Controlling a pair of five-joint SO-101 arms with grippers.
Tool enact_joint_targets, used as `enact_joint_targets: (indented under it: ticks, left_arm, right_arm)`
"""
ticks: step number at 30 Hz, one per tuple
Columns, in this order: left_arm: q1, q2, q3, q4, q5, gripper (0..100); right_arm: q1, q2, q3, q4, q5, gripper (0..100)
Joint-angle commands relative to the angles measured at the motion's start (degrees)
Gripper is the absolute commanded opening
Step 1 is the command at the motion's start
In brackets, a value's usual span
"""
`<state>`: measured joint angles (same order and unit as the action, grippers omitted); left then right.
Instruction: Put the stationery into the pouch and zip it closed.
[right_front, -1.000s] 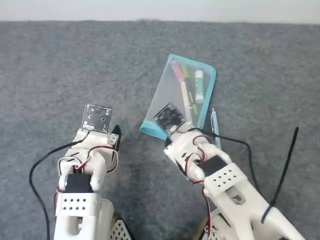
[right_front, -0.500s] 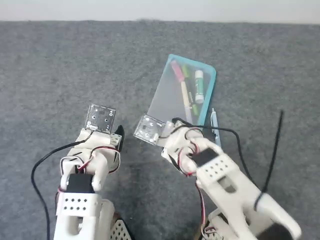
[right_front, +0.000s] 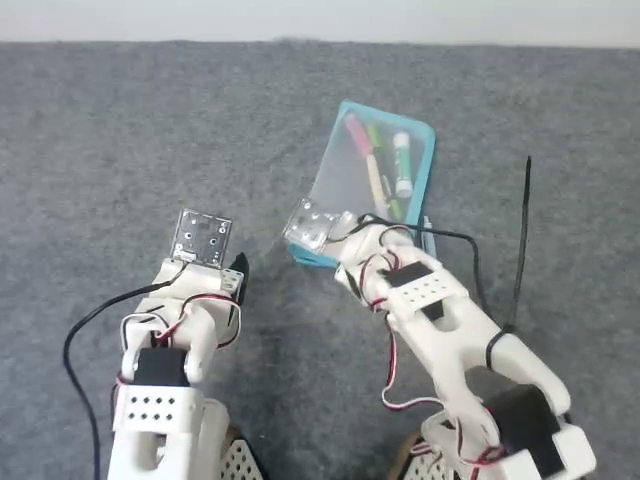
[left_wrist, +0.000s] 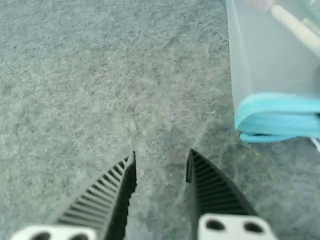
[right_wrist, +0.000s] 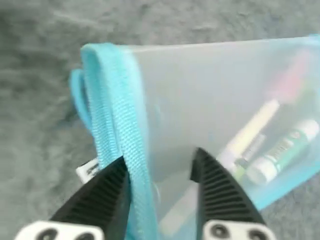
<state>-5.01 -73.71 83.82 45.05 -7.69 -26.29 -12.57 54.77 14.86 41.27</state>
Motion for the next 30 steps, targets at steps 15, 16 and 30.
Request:
enact_joint_targets:
  ticks: [15, 16, 30]
  left_arm:
    - [1.85, 0.18, -0.92, -1.76, 1.32, 24]
    - [2.90, 0.18, -1.01, -1.05, 1.32, 25]
    - [10.73, 0.00, -3.38, 1.67, -1.23, 28]
  right_arm:
    - [0.66, -23.16, -3.25, 25.27, -12.40, 0.7]
    - [0.22, -25.45, -3.25, 27.12, -13.19, 0.7]
    - [-2.42, -32.92, 2.29, 29.23, -12.40, 0.7]
